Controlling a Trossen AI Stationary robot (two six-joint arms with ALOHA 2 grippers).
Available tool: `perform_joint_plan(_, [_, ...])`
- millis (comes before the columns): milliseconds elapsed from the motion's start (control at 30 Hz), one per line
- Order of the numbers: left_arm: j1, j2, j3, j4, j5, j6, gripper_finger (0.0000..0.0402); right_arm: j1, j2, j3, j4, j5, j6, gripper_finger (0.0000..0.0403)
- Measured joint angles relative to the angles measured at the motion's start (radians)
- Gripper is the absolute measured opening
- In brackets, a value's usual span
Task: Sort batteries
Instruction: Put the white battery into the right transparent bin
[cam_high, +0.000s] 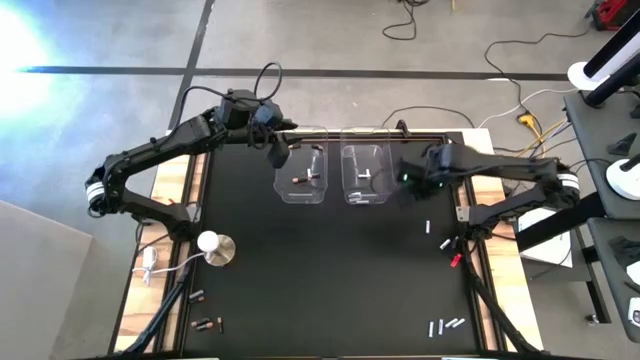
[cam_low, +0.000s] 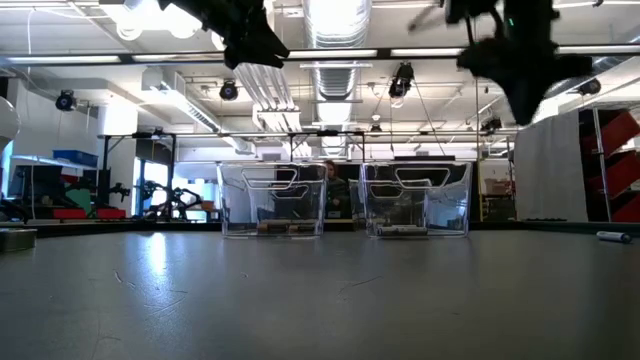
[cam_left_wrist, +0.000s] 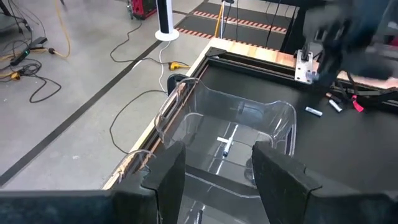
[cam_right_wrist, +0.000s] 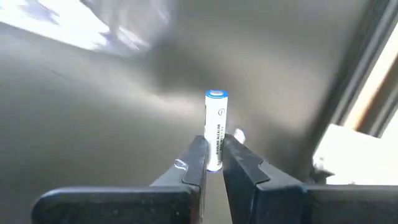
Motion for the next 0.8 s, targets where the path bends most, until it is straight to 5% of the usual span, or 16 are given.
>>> perform_joint_plan(133, [0.000,0.000,0.000,0.031,0.001,0.002,0.0165,-0.036,0.035,0.206,0.027,0.099,-0.162,0.0029])
perform_joint_plan(400, [-0.001,-0.047,0.001,0.075,0.132,-0.052,0.0165,-0.135,0.221,0.536,0.031,0.097,-0.671,0.0029])
perform_joint_plan(600, [0.000,-0.112,0.001,0.056,0.133,-0.054,0.0165,-0.172,0.398,0.635,0.033,0.070,-1.262,0.0029])
perform_joint_plan(800, [0.000,-0.188,0.001,-0.051,0.126,-0.052,0.0165,-0.246,0.590,0.674,0.034,-0.066,-1.447,0.0029])
